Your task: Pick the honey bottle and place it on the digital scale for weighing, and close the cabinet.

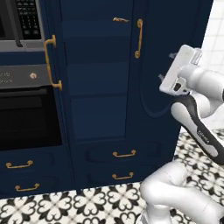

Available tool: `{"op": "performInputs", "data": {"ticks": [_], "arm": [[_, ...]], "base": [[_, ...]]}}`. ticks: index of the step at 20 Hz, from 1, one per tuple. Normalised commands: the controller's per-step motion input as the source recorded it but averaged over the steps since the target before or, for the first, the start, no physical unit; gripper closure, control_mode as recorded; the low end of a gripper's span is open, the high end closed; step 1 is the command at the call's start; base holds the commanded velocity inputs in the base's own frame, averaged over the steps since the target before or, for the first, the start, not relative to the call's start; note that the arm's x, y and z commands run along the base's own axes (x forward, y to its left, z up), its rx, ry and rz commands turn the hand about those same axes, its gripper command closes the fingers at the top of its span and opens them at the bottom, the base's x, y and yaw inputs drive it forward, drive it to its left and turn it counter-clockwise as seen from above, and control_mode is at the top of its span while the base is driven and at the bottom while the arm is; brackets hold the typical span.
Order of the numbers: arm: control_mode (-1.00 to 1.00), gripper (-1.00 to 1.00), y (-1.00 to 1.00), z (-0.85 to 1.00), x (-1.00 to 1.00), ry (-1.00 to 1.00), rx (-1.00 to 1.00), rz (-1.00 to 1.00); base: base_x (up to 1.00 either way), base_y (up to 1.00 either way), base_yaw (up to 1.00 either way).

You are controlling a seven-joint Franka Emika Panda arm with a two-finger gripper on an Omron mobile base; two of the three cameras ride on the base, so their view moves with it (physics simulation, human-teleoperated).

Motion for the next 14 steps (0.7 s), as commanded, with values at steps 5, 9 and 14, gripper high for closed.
{"op": "performInputs", "data": {"ticks": [5, 9, 14], "arm": [[-1.00, -1.00, 0.49, -0.03, -1.00, 0.25, -0.32, -0.06], [-1.00, -1.00, 1.00, -0.40, -0.54, 0.02, -0.32, 0.00], [-1.00, -1.00, 1.00, -0.49, -0.09, 0.00, -0.22, 0.00]], "base": [[0.00, 0.00, 0.00], [0.00, 0.00, 0.00], [0.00, 0.00, 0.00]]}}
